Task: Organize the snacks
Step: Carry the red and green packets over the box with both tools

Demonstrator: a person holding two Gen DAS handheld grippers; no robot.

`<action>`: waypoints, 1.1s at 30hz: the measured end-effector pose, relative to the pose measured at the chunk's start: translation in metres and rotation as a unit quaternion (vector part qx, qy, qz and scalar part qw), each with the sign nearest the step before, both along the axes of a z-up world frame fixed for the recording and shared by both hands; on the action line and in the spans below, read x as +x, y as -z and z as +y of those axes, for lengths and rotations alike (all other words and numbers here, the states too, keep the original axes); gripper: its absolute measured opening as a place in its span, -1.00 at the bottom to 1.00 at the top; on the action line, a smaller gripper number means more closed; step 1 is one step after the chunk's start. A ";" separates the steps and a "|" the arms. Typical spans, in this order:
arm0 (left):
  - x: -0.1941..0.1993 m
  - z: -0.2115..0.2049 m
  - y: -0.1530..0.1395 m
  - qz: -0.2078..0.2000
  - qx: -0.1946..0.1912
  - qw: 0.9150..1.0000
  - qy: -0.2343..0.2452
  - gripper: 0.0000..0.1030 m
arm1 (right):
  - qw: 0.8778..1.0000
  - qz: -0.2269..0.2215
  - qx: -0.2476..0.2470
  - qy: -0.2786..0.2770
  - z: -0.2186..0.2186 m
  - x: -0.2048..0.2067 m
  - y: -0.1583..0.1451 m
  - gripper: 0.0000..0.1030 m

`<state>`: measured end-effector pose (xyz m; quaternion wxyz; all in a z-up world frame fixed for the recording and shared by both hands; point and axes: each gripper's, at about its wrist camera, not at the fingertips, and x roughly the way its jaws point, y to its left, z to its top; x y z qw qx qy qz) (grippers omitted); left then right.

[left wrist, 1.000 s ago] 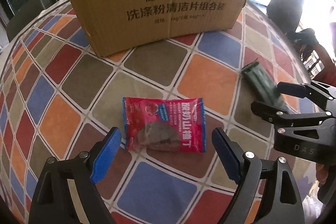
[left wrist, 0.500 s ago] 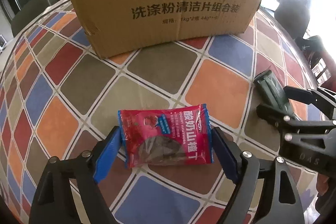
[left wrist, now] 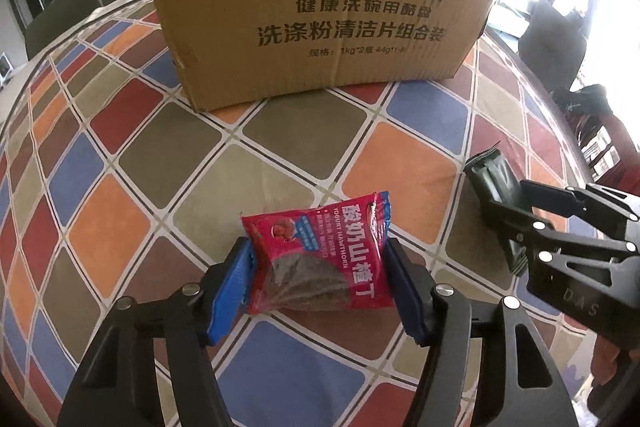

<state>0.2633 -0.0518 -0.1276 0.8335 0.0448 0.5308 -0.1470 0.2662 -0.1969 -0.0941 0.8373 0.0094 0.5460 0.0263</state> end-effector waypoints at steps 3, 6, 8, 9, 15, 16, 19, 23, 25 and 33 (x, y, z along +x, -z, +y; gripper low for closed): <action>-0.004 0.005 -0.002 -0.001 -0.007 1.000 -0.004 0.25 | 1.000 -0.008 0.004 -0.006 0.003 -0.001 -0.005 -0.12; -0.006 0.008 -0.009 -0.006 -0.018 1.000 -0.010 0.25 | 1.000 -0.017 0.006 -0.011 0.006 -0.004 -0.012 -0.12; -0.006 0.009 -0.015 -0.011 -0.023 1.000 -0.013 0.26 | 1.000 -0.024 0.008 -0.012 0.007 -0.006 -0.018 -0.12; -0.007 0.010 -0.018 -0.013 -0.025 0.999 -0.015 0.26 | 1.000 -0.027 0.009 -0.012 0.007 -0.007 -0.020 -0.12; -0.011 0.014 -0.045 -0.043 -0.037 0.998 -0.021 0.26 | 0.999 -0.048 0.018 -0.011 0.006 -0.008 -0.036 -0.12; -0.011 0.015 -0.049 -0.047 -0.039 0.998 -0.022 0.26 | 0.998 -0.051 0.020 -0.010 0.006 -0.008 -0.039 -0.12; -0.013 0.015 -0.064 -0.067 -0.042 0.997 -0.023 0.26 | 0.997 -0.066 0.026 -0.009 0.005 -0.008 -0.050 -0.12; -0.013 0.017 -0.084 -0.087 -0.047 0.995 -0.026 0.26 | 0.996 -0.083 0.034 -0.008 0.006 -0.008 -0.063 -0.12; -0.012 0.018 -0.093 -0.096 -0.052 0.994 -0.028 0.26 | 0.995 -0.093 0.038 -0.008 0.006 -0.007 -0.070 -0.12; -0.001 0.020 -0.123 -0.126 -0.069 0.989 -0.036 0.26 | 0.989 -0.136 0.050 -0.007 0.006 -0.002 -0.102 -0.12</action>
